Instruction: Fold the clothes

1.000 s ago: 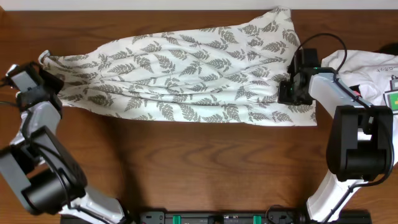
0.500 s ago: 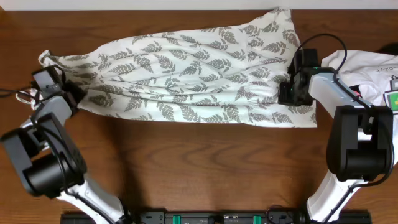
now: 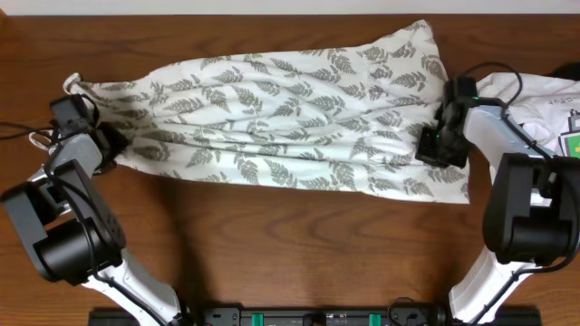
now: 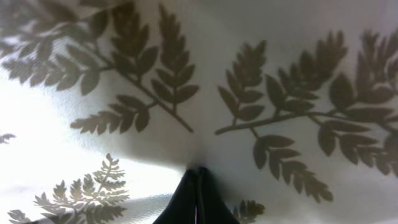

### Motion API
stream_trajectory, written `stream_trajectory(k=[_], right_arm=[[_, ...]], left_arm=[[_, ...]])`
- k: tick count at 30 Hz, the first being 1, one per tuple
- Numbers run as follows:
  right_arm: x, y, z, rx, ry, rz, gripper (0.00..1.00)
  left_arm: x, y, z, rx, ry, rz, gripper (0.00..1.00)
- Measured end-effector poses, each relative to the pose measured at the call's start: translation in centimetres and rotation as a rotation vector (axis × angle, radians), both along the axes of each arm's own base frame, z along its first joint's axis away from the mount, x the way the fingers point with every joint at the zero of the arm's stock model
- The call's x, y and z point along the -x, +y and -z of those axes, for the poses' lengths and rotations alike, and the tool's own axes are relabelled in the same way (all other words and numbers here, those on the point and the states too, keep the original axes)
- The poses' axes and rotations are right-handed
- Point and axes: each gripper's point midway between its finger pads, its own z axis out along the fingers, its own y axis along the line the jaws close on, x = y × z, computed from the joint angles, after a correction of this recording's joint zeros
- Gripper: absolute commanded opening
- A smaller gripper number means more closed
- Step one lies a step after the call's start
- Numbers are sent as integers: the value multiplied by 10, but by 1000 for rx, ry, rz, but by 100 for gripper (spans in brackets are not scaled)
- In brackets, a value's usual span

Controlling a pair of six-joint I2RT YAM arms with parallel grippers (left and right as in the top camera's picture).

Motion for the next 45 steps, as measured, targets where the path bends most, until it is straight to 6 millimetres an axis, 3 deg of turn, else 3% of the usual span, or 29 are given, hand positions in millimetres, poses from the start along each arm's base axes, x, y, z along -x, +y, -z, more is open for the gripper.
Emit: stream_trajectory(k=[10, 16, 27, 29, 30, 31, 32, 33, 36, 39, 45], right_arm=[[35, -27, -1, -1, 130, 92, 4], [59, -33, -1, 27, 225, 95, 8], [60, -37, -5, 49, 260, 91, 13], [56, -39, -14, 59, 260, 80, 16], [49, -40, -21, 65, 242, 73, 26], [39, -41, -30, 71, 206, 60, 50], [30, -42, -39, 79, 168, 52, 62], [22, -42, -48, 87, 130, 39, 67], [0, -37, -81, 106, 2, -29, 67], [-7, -28, -98, 108, -56, -112, 66], [-11, -19, -82, 98, -48, -264, 68]], left_arm=[[59, -32, 4, 138, 232, -24, 63], [68, -37, 5, 155, 251, -32, 63], [69, -38, 6, 178, 244, -38, 70], [70, -38, 6, 180, 244, -40, 72], [70, -38, 6, 180, 244, -40, 73], [70, -38, 6, 180, 244, -41, 76], [70, -38, 6, 180, 244, -41, 77], [71, -37, 6, 178, 246, -42, 77], [72, -37, 6, 180, 247, -45, 78], [72, -37, 6, 180, 247, -46, 78], [72, -37, 6, 179, 247, -46, 79]])
